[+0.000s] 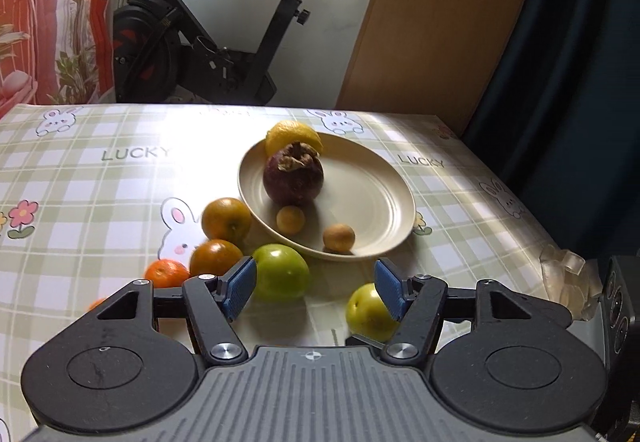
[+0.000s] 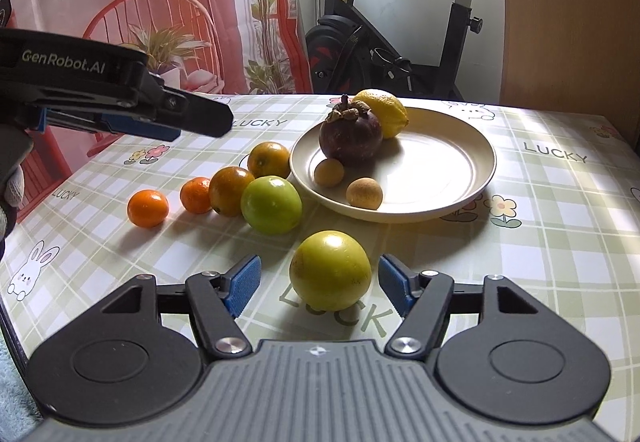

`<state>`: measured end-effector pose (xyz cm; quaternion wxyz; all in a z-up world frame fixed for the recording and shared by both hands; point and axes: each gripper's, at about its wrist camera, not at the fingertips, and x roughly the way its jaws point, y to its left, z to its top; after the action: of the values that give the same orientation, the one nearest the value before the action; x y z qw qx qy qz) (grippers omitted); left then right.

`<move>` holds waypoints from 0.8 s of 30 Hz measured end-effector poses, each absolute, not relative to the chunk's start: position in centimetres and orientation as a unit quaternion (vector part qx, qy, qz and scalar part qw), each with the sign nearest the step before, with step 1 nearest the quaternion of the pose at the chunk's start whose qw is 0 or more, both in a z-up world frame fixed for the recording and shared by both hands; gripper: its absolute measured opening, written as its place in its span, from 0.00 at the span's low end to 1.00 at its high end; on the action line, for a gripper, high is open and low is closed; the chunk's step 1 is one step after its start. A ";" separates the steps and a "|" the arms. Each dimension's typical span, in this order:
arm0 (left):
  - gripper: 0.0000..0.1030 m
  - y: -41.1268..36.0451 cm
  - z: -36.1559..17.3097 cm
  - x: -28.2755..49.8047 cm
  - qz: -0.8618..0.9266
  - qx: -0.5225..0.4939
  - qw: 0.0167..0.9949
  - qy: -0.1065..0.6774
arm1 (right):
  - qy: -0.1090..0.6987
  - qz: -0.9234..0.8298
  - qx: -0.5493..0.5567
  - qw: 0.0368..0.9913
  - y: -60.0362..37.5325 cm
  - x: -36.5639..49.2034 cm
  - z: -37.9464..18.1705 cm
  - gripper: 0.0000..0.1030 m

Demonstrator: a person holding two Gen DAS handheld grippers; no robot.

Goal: Organize fruits

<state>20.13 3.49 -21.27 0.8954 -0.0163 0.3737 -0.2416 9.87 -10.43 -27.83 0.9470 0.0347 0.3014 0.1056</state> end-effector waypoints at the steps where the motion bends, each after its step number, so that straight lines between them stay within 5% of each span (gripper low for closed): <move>1: 0.65 3.1 -21.6 20.1 -0.246 -0.014 0.892 0.378 | 0.302 0.107 0.037 0.947 -10.5 9.9 -27.9 0.66; 24: 0.46 -0.8 -25.6 21.1 -0.293 -0.010 0.854 0.430 | 0.303 0.118 0.087 0.942 -12.0 10.2 -29.5 0.49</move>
<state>21.15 -0.76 -25.61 0.8538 -0.0100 0.4303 -0.2930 10.16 -11.99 -29.50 0.9416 0.0865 0.3032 0.1183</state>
